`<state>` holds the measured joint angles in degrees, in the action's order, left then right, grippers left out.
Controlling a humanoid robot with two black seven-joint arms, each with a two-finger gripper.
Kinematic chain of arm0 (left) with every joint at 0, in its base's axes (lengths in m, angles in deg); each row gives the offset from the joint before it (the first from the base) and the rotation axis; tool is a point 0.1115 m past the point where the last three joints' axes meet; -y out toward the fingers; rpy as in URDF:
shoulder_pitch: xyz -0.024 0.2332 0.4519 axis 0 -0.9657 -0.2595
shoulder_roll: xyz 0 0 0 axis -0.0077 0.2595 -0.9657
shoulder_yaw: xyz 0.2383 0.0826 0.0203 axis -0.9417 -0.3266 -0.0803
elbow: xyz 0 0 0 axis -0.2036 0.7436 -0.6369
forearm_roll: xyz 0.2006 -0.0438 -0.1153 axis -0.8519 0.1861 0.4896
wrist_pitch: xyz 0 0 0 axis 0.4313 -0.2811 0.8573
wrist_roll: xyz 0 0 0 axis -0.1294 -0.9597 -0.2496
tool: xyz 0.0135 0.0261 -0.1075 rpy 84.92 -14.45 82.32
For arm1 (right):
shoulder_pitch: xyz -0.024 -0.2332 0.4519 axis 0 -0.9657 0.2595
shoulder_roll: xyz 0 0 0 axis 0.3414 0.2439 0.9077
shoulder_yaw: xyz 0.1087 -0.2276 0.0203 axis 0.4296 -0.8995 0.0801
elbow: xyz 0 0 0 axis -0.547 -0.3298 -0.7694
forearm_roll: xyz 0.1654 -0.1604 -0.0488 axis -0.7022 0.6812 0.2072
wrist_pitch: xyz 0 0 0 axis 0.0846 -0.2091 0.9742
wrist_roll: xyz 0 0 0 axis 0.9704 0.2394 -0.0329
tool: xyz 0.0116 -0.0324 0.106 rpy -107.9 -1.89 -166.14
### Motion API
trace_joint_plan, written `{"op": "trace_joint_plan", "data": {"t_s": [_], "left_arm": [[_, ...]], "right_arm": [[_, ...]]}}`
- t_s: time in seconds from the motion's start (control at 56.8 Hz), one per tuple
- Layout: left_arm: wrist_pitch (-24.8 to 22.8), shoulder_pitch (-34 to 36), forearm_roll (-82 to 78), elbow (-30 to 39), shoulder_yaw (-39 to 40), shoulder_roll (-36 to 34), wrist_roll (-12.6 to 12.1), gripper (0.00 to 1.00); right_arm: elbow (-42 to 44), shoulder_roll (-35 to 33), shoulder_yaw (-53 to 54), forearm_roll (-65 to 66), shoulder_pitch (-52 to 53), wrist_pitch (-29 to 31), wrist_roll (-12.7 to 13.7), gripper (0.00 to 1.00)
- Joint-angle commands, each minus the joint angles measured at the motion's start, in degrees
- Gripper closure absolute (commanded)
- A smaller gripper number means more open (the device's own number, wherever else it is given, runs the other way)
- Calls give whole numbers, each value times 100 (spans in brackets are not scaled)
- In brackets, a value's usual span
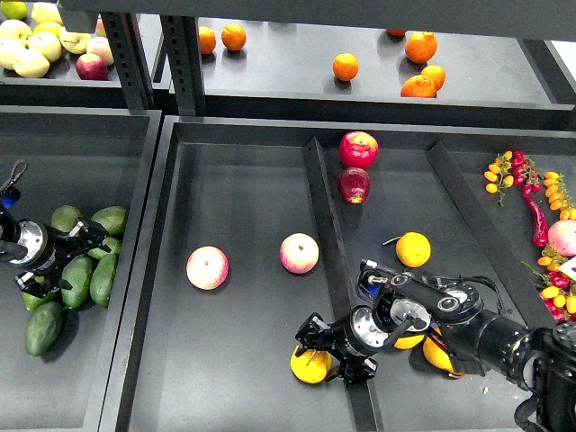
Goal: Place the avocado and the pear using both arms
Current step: 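Lift the pear and carry it into the yellow pear bin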
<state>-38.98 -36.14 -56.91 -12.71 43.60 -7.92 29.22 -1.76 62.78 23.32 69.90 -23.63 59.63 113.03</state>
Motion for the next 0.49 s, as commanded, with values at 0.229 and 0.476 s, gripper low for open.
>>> {"op": "trace_joint_plan", "data": {"t_s": [0.229, 0.476], "left_arm": [[0, -7, 0, 0, 0, 6, 0, 1], [0, -7, 0, 0, 8, -12, 0, 1]], "right_arm": [[-190, 3, -34, -965, 790, 5, -3, 80], [-779, -972, -833, -2020, 1406, 5, -3, 79]]}}
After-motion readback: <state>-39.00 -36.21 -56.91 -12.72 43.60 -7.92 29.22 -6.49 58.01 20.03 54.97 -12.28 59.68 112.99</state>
